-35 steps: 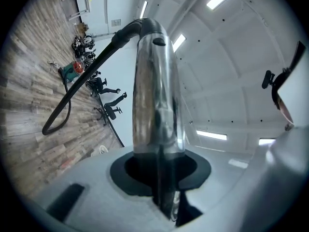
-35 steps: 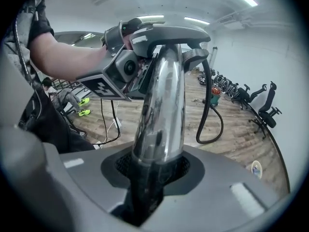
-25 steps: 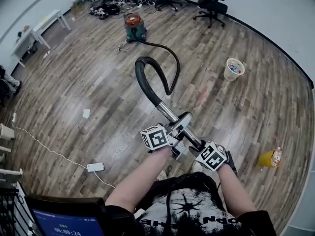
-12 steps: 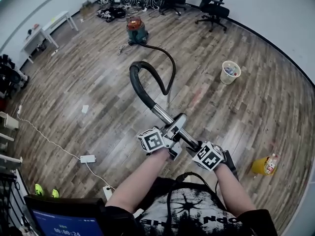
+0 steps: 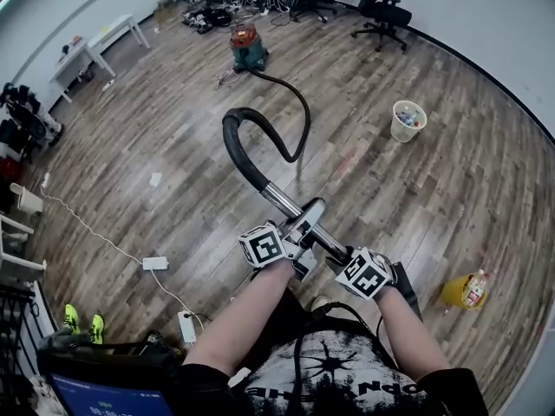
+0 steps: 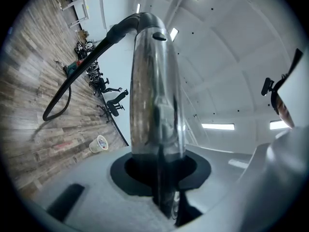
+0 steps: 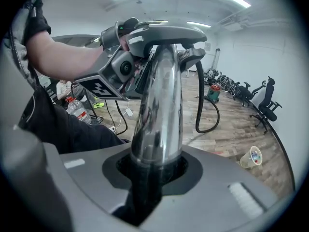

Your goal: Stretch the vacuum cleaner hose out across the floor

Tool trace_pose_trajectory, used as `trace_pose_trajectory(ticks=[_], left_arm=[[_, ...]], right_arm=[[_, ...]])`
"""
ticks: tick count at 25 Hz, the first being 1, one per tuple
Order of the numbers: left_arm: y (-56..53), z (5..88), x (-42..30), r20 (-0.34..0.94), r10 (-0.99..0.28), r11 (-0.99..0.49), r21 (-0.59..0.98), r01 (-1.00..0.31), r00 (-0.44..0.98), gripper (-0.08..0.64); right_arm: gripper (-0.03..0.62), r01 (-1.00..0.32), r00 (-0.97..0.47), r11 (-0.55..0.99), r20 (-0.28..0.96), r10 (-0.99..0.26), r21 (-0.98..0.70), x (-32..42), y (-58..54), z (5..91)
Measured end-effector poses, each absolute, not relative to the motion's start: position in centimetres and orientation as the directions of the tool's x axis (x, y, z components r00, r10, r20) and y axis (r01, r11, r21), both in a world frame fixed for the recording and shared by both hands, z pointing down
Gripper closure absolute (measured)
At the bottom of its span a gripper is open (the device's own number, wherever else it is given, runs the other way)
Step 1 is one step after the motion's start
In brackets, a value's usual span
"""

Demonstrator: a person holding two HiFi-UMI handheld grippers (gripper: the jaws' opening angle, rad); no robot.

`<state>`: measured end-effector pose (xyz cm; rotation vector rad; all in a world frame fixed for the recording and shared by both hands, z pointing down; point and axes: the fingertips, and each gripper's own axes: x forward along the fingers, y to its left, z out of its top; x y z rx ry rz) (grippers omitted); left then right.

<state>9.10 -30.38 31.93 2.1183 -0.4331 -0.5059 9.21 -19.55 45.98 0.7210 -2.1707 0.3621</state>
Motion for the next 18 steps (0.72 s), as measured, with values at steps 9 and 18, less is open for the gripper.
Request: trace_pose_trajectory(ticks=[9,18], left_arm=[[-29.6,33.2,9.6,-0.173,-0.486,-0.523,0.843,-0.126,0.857,0.468],[-28.2,32.3,9.7,-0.177,-0.458,-0.536,0.837,-0.112,0.871,0.468]], right_arm=[[0.495,-0.604,-0.512,0.796,0.778,-0.364,-0.026,9.7,-18.5,46.9],[0.497,-0.630,-0.504,0.776,0.776,-0.379,-0.030,9.3,-17.1,46.4]])
